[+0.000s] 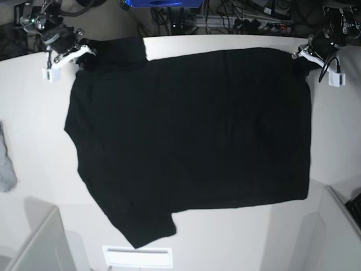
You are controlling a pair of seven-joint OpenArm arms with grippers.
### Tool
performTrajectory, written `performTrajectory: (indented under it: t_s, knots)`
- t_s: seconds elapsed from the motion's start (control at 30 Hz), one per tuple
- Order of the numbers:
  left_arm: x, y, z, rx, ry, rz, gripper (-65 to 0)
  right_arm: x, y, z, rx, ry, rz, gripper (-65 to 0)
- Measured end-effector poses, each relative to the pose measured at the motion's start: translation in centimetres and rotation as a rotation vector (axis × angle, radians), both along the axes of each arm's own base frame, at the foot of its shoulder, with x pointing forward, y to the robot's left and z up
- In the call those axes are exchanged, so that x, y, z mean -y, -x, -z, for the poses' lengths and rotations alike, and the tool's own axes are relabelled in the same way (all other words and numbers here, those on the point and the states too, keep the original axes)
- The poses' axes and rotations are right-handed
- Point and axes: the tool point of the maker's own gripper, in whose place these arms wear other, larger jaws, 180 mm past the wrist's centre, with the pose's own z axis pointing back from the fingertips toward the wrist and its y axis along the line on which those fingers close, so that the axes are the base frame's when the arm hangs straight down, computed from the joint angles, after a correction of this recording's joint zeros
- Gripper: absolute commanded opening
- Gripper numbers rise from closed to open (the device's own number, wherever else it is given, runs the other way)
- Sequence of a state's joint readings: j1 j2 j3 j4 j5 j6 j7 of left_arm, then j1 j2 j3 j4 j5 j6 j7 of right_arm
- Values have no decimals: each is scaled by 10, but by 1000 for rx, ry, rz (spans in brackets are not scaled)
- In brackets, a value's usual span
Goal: Fold the T-shirt properly
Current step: 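Close both grippers on the shoulder corners of the black shirt, then lift the shoulders with both grippers and pull them toward the robot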
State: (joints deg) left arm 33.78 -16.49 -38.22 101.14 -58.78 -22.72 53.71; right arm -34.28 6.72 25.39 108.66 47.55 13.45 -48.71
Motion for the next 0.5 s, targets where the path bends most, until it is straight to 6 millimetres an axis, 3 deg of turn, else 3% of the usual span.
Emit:
performTrajectory:
  t_s: [0.2, 0.37, 0.5]
  knots:
    - [2, -10, -4, 6, -1, 17, -650, -6, -32, -20, 77, -3, -30, -650]
    - [-2, -24, -38, 105, -63, 28, -650, 11, -44, -35, 95, 18, 25, -650]
    - [0, -26, -46, 124, -78, 38, -650, 19, -56, -44, 110, 27, 34, -650]
